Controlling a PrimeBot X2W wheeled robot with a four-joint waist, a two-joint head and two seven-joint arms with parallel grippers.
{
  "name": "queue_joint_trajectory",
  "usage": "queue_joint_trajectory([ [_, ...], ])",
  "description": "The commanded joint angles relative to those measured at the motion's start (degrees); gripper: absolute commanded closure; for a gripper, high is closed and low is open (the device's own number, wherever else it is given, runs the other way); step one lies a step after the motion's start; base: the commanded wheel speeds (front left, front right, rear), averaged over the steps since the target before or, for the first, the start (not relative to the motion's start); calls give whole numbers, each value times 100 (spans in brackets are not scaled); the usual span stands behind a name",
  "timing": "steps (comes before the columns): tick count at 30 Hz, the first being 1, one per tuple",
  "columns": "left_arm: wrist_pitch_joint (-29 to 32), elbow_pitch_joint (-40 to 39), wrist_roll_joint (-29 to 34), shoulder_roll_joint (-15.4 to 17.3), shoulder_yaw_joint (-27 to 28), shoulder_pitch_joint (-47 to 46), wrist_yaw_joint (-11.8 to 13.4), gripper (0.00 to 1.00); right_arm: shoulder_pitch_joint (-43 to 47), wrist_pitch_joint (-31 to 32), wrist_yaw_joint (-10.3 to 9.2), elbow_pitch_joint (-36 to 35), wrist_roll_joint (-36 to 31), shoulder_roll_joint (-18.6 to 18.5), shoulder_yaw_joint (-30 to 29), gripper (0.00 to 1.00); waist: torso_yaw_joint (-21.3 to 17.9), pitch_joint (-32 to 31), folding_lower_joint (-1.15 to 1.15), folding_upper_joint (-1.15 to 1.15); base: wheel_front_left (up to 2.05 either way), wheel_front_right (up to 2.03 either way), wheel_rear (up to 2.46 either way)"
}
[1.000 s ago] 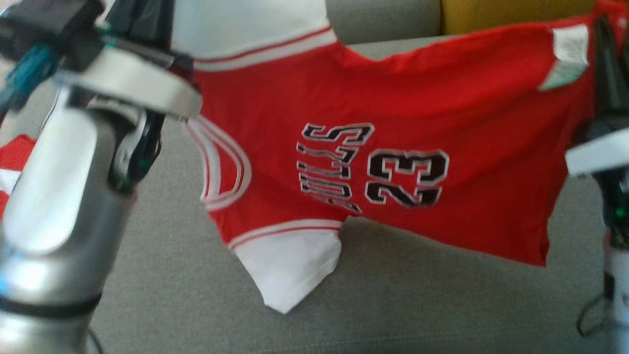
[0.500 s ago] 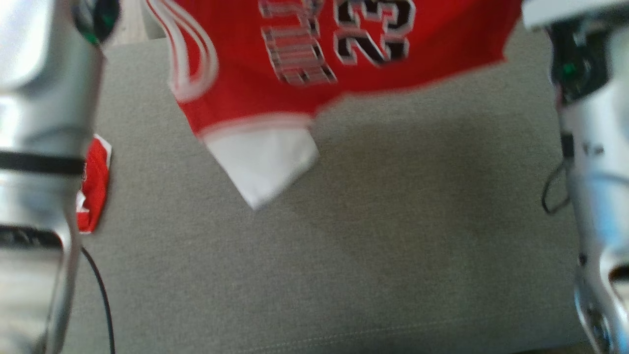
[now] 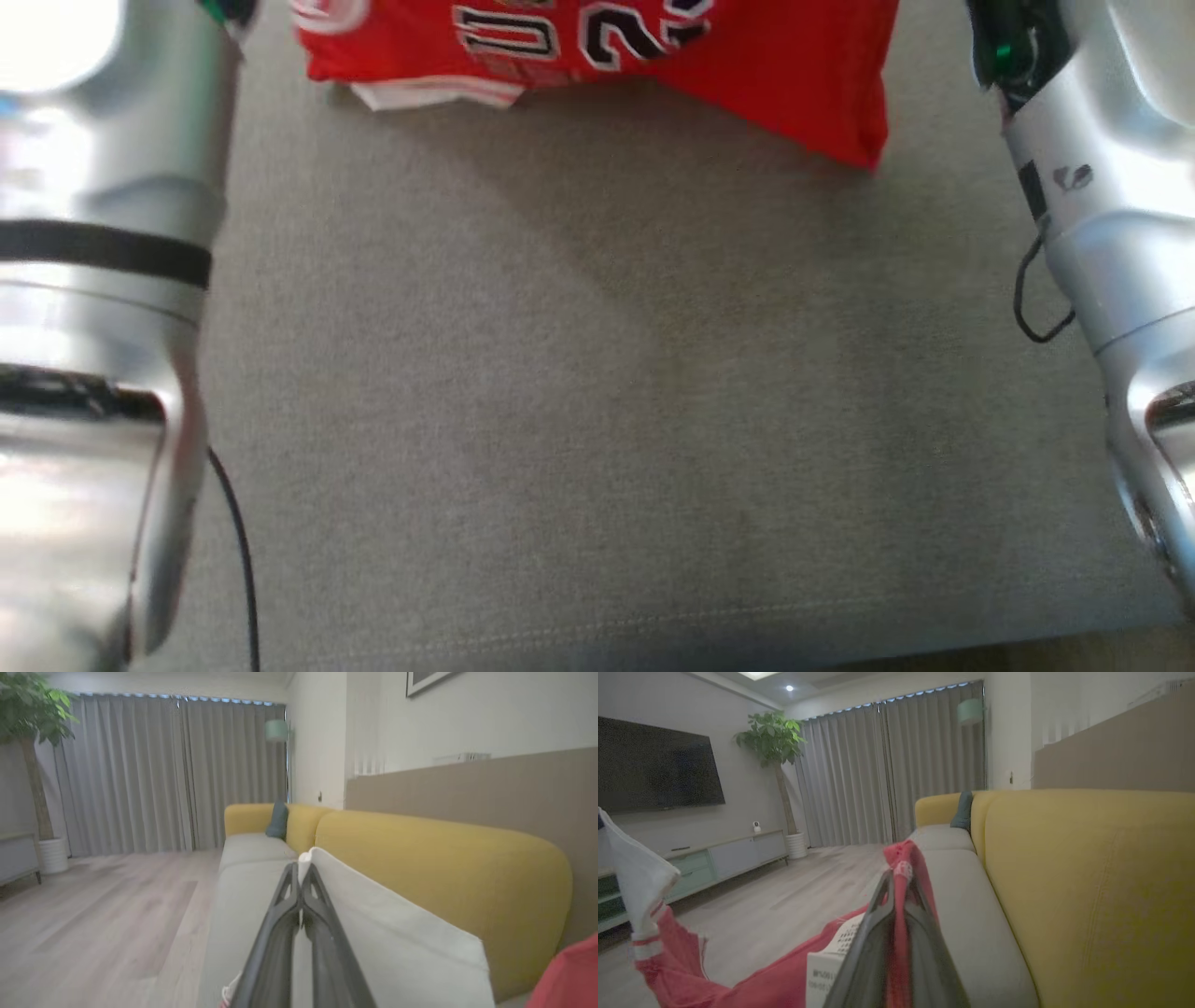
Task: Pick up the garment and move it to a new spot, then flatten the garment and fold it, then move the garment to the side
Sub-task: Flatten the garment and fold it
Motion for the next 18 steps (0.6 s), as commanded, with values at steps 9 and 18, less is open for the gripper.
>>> queue_joint_trajectory([
  [9, -21, 536, -154, -50, 248, 85, -145, 100, -495, -75, -4, 424, 468, 4, 495, 100, 270, 757, 0, 0, 0, 0, 0],
  [18, -21, 268, -201, 11, 604, 493, -224, 100, -116, -77, -4, -219, 789, -422, 886, 100, 258, 551, 0, 0, 0, 0, 0],
])
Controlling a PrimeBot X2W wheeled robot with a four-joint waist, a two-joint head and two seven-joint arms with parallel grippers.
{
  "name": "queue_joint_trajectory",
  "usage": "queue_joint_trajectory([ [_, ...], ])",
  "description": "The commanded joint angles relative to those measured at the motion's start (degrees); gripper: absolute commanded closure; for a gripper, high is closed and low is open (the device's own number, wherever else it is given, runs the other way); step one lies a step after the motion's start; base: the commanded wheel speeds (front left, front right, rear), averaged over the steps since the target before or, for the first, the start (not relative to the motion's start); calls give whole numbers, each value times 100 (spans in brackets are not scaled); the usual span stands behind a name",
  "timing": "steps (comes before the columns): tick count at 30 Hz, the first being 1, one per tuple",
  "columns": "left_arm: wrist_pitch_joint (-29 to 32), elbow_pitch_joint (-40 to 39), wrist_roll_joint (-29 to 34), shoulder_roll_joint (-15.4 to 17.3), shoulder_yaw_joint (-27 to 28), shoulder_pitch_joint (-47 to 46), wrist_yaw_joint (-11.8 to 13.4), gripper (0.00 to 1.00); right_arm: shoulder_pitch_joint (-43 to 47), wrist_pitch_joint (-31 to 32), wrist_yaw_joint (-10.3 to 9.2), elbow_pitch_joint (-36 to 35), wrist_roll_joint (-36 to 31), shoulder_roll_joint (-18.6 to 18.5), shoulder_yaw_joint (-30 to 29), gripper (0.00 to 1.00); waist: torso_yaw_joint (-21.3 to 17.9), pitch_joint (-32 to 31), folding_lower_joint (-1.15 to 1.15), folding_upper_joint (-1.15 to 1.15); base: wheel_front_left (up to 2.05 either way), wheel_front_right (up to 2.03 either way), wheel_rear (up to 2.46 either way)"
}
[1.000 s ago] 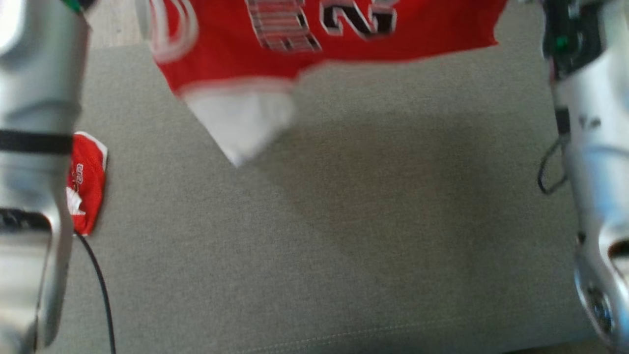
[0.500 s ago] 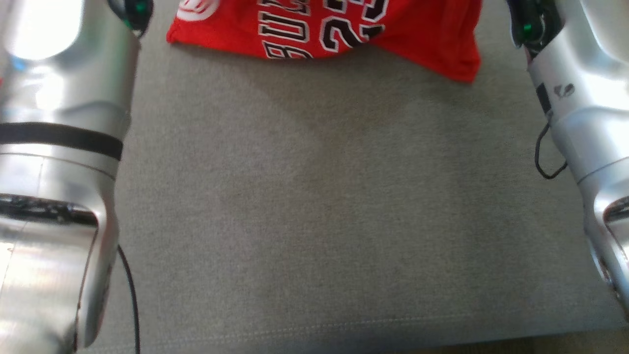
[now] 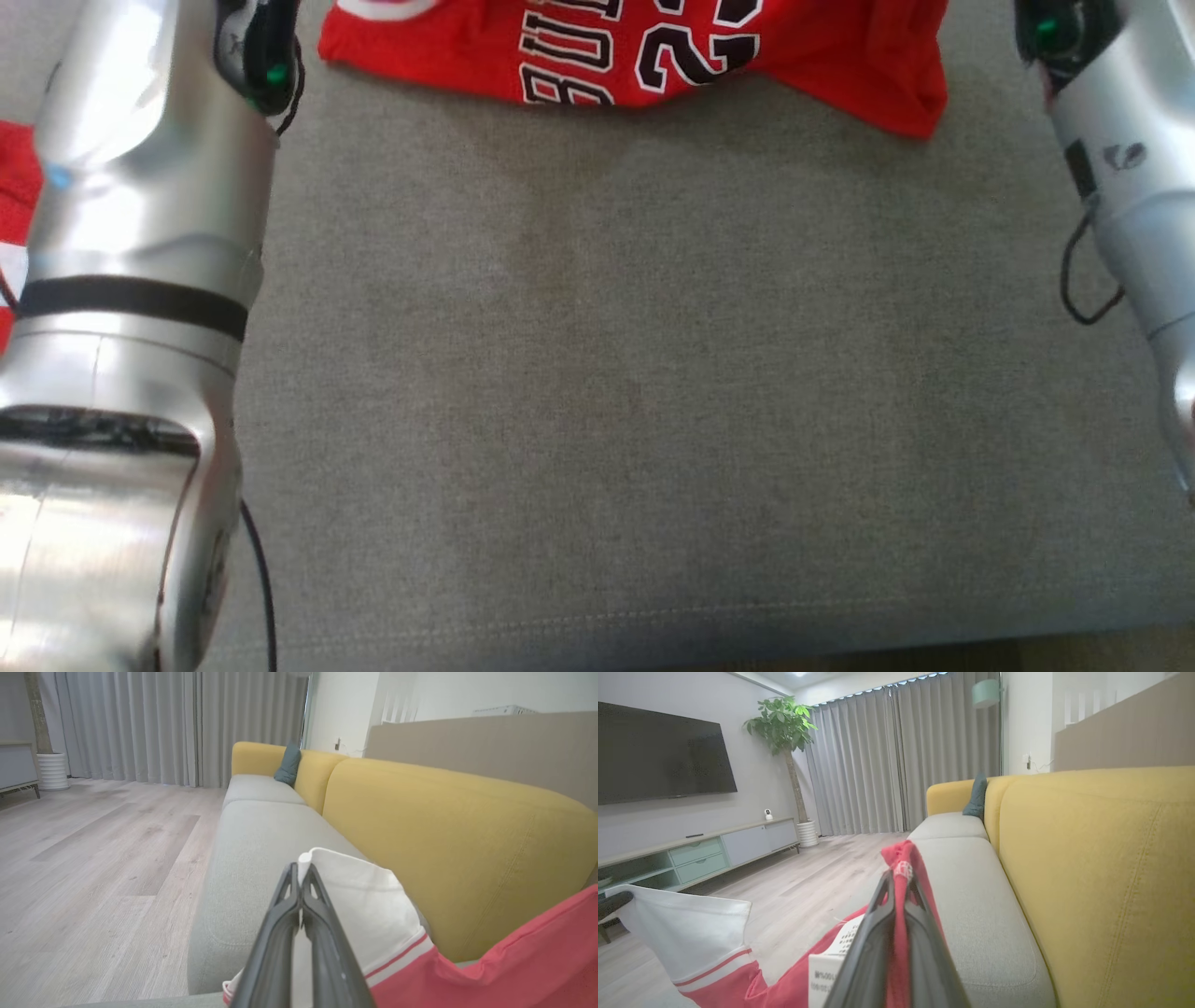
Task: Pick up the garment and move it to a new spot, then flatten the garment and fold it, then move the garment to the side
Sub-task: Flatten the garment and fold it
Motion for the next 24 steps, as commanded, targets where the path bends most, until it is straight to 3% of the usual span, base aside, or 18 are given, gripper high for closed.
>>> queue_joint_trajectory([
  [1, -28, -384, -55, 226, 216, -6, -9, 100, 208, -60, -4, -373, 135, -24, 100, 100, 29, -98, 0, 0, 0, 0, 0],
  [8, -28, -1267, -84, 189, 505, 1242, -29, 100, 1403, -61, -4, -1045, 516, -311, 245, 100, 145, -431, 0, 0, 0, 0, 0],
  [12, -28, -2149, 9, 229, 627, 2479, 17, 100, 2527, -61, -4, -1398, 739, -451, 231, 100, 181, -602, 0, 0, 0, 0, 0],
  [18, -15, -3534, 78, 317, 714, 4459, 226, 100, 3973, -42, -4, -1637, 969, -556, 163, 100, 193, -863, 0, 0, 0, 0, 0],
  [24, 489, -4828, 77, 447, 734, 6044, 544, 100, 4954, 38, -4, -1848, 784, -496, -218, 100, 172, -1130, 0, 0, 0, 0, 0],
])
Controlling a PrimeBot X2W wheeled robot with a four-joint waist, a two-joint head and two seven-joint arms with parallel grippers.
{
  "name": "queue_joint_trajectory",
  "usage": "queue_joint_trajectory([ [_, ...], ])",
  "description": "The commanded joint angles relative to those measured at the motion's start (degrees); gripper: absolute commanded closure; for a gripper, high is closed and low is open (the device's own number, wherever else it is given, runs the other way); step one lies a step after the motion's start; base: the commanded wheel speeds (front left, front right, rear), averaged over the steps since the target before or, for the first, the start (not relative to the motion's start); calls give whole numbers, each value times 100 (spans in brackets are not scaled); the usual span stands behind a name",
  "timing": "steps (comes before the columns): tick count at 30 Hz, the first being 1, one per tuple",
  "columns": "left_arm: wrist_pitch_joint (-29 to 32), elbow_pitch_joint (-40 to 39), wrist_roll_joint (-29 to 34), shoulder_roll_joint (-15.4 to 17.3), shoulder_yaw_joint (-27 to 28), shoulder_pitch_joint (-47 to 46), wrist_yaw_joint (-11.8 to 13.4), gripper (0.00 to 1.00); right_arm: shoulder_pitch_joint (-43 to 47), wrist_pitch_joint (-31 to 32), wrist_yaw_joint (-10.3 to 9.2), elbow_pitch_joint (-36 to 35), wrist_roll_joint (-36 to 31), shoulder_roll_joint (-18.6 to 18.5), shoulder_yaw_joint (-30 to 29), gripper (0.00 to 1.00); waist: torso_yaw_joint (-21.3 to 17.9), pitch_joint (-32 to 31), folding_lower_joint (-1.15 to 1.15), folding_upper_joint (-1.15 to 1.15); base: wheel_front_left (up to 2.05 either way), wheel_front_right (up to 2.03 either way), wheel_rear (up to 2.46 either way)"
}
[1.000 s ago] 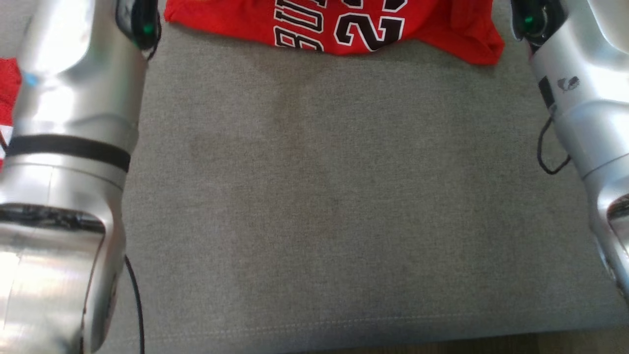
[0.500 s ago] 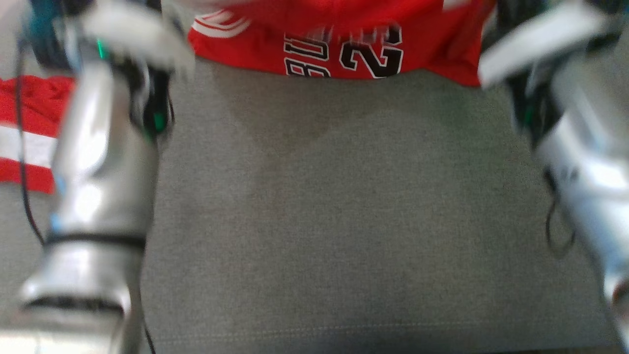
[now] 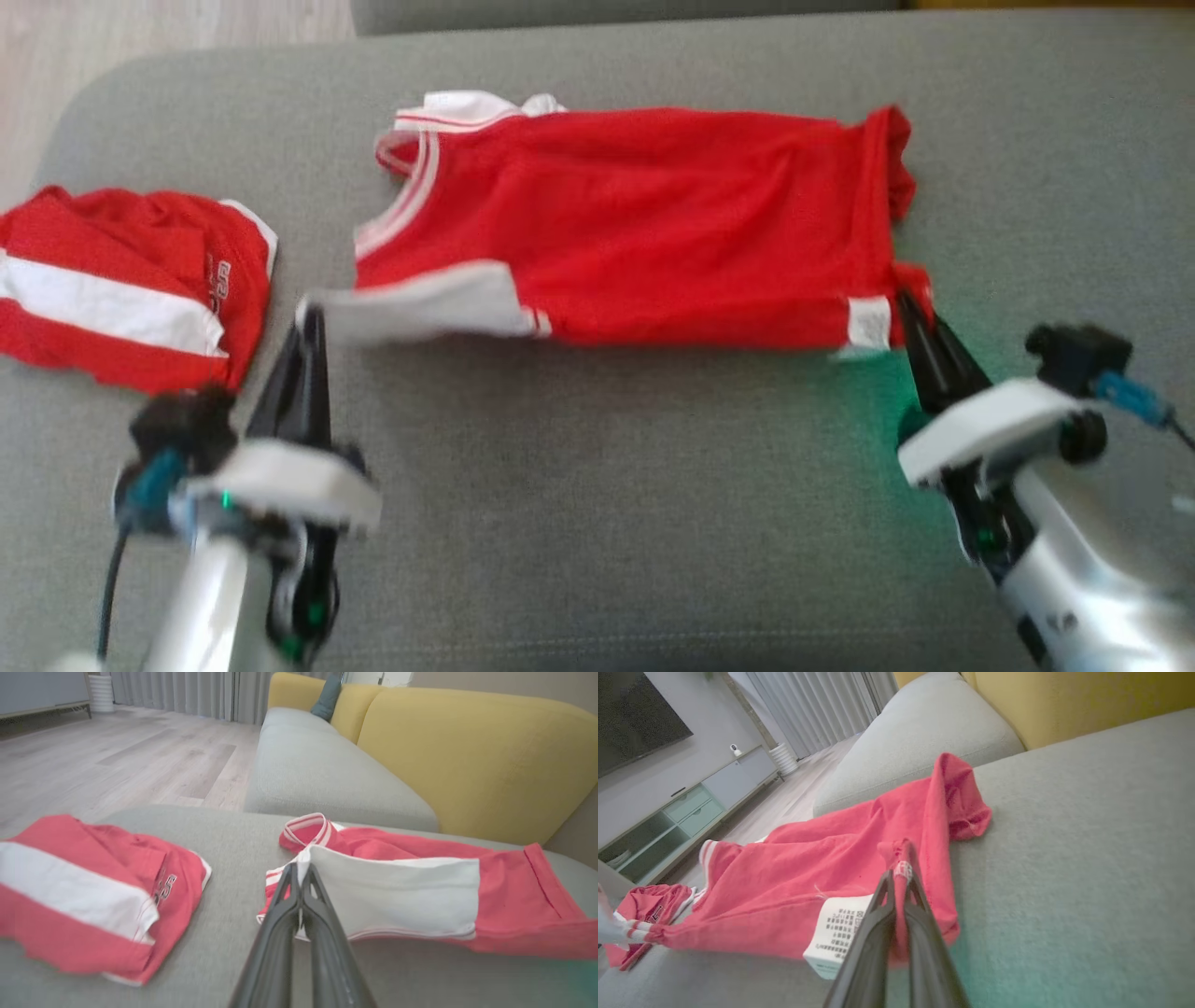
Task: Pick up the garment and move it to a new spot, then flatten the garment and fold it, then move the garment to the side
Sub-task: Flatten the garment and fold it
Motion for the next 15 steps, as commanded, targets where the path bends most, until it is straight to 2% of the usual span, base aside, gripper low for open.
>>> queue_joint_trajectory([
  [1, 85, -370, 14, 170, 252, 29, 76, 100, 156, 33, -4, -175, -80, -16, -53, 100, -15, -108, 1, 0, 0, 0, 0],
  [8, 1007, -2012, 9, 215, 301, 1611, 597, 100, 1353, 610, -4, -849, -601, 195, -892, 100, -65, -410, 1, 0, 0, 0, 0],
  [15, 1753, -3070, 57, 326, 305, 2462, 895, 100, 2606, 1577, -4, -2109, -1280, 516, -1861, 100, -48, -589, 1, 0, 0, 0, 0],
])
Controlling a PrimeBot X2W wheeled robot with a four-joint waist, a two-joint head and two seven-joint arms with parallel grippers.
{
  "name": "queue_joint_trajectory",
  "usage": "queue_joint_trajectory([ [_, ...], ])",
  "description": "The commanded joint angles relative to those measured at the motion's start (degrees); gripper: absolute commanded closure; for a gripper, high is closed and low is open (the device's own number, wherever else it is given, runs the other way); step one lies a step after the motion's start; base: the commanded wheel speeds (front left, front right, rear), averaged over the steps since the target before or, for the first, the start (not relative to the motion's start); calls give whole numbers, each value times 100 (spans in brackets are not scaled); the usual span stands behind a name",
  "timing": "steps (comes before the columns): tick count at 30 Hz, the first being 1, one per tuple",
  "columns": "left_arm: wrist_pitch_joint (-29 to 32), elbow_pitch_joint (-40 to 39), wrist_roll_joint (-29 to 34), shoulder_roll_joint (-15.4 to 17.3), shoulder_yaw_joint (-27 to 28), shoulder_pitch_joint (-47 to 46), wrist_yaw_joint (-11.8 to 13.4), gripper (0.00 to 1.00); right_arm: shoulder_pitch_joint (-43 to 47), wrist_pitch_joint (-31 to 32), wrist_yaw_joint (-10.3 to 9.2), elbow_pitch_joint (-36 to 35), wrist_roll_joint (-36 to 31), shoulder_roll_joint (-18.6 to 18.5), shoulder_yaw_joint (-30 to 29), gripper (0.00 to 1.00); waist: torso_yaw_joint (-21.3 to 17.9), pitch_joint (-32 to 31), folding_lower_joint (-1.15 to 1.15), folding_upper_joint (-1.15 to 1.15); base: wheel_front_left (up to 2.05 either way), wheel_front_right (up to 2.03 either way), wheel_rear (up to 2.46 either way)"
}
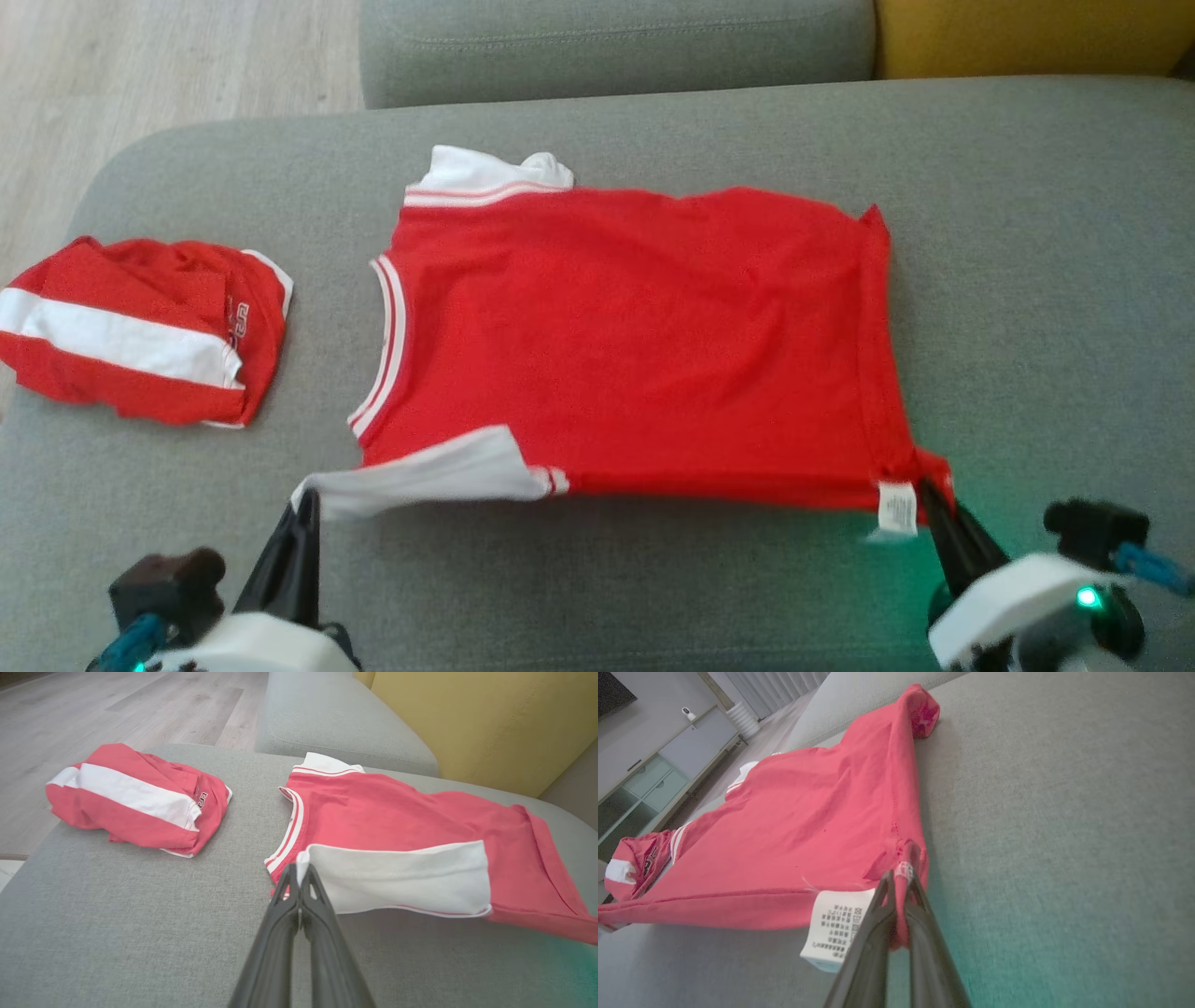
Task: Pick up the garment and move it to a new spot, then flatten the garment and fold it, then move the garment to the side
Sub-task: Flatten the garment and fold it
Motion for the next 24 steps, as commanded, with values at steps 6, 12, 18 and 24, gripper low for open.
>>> queue_joint_trajectory([
  [6, 400, -739, 57, 169, 336, 94, 164, 100, 762, 962, -4, -1538, -699, 388, -628, 100, -12, -55, 1, 0, 0, 0, 0],
  [12, 450, -592, -10, 285, 345, -178, 42, 100, 890, 1510, -4, -2096, -978, 638, -928, 100, -33, 24, 1, 0, 0, 0, 0],
  [18, 466, 32, -202, 395, 292, -856, -262, 100, 573, 1701, -4, -2016, -1086, 708, -1006, 100, -69, 245, 1, 0, 0, 0, 0],
  [24, 365, 934, -220, 493, 122, -1794, -605, 100, 29, 1602, -4, -1703, -1162, 685, -876, 100, -142, 495, 1, 0, 0, 0, 0],
])
